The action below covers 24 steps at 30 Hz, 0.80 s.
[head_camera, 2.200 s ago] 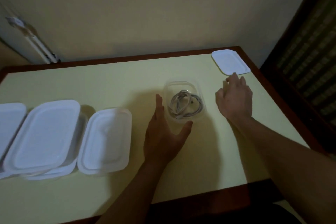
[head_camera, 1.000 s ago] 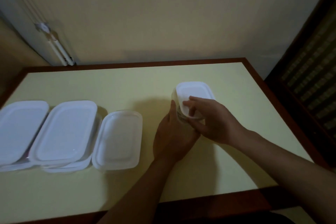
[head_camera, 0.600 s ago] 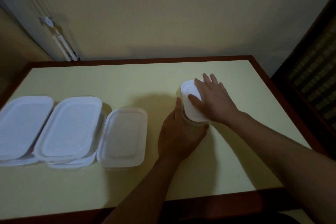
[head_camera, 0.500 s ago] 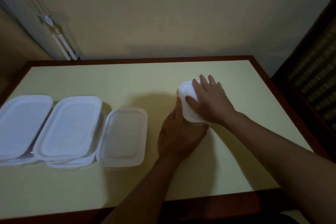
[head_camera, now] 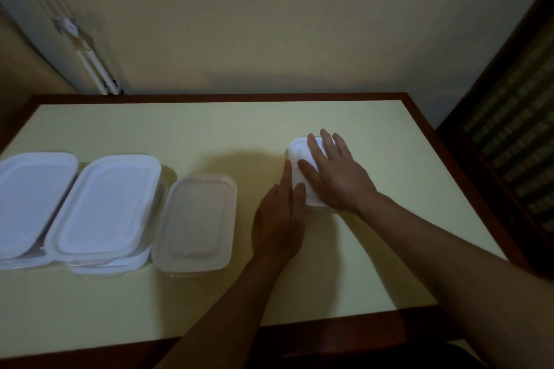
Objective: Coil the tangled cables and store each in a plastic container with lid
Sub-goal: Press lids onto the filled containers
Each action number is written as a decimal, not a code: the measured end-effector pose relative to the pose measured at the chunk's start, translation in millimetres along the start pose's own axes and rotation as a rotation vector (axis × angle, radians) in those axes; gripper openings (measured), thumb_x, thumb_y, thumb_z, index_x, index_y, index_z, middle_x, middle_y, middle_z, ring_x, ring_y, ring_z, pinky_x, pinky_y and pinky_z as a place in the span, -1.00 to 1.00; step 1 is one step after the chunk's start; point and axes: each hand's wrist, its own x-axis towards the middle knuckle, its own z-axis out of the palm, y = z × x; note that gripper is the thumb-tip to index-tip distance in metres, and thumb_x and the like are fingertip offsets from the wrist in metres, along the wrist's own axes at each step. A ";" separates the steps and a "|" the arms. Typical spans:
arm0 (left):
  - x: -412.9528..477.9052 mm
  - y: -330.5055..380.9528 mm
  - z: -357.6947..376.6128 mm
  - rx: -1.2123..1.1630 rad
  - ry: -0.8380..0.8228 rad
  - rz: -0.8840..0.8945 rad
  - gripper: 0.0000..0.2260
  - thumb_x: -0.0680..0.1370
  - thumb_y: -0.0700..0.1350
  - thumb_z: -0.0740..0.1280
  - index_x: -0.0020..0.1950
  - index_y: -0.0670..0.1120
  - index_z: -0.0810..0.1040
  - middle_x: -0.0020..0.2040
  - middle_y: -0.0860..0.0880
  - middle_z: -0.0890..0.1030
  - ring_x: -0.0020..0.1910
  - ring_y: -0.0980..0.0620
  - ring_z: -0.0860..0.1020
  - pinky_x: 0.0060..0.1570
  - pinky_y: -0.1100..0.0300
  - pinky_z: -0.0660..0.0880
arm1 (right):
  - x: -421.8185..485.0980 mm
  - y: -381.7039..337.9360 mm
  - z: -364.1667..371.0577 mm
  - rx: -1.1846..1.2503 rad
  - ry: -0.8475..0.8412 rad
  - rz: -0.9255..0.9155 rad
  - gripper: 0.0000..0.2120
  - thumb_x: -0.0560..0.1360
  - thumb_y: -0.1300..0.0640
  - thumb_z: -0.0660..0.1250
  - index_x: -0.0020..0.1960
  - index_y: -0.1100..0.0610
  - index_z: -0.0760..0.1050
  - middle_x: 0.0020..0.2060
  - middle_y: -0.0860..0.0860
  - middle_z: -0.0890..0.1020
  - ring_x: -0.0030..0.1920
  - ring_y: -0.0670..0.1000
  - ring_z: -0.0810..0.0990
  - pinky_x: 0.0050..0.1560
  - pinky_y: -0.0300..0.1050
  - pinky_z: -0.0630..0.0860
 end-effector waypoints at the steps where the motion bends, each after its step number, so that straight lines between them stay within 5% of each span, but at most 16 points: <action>1: -0.3 0.3 -0.5 -0.007 0.011 -0.004 -0.48 0.63 0.23 -0.04 0.59 0.20 0.10 0.36 -0.03 0.57 0.20 0.03 0.57 0.09 0.27 0.39 | -4.9 -1.3 0.9 0.000 0.004 -0.003 -0.33 0.63 -0.31 -0.15 0.65 -0.04 -0.11 0.65 0.01 -0.08 0.64 0.06 -0.14 0.50 0.19 0.22; 5: -0.5 2.1 -3.8 -0.031 -0.003 -0.023 -0.51 0.62 0.24 -0.03 0.57 0.26 0.09 0.27 -0.01 0.62 0.08 0.09 0.58 0.10 0.12 0.53 | -25.5 -1.2 2.6 0.006 0.006 -0.013 -0.34 0.63 -0.32 -0.15 0.65 -0.08 -0.11 0.65 -0.04 -0.09 0.63 0.01 -0.18 0.47 0.16 0.28; 13: -23.9 13.4 -7.9 0.008 -0.010 -0.029 -0.53 0.64 0.17 -0.04 0.57 0.24 0.07 0.34 -0.02 0.59 0.22 -0.03 0.58 0.26 -0.03 0.49 | -59.8 -2.9 9.1 0.035 0.078 0.015 -0.35 0.63 -0.37 -0.15 0.64 -0.13 -0.02 0.65 -0.03 -0.03 0.63 0.04 -0.08 0.48 0.13 0.26; 19: -29.2 18.9 -14.1 0.065 -0.109 -0.112 -0.56 0.74 -0.06 0.04 0.60 0.18 0.03 0.24 -0.16 0.62 0.21 -0.15 0.54 0.33 -0.06 0.36 | -86.6 -9.5 12.1 0.238 0.159 0.339 -0.51 0.70 -0.10 -0.05 0.61 -0.10 0.19 0.54 0.16 0.34 0.60 0.21 0.11 0.56 0.16 0.07; 24: -37.6 36.2 -23.7 0.123 -0.130 -0.081 -0.56 0.70 -0.06 0.00 0.60 0.09 0.22 0.37 -0.14 0.54 0.25 -0.15 0.52 0.24 0.06 0.34 | -104.9 -14.1 -4.3 0.368 0.131 0.346 -0.55 0.72 0.05 0.01 0.60 0.01 0.26 0.45 0.13 0.47 0.55 0.22 0.24 0.54 0.13 0.12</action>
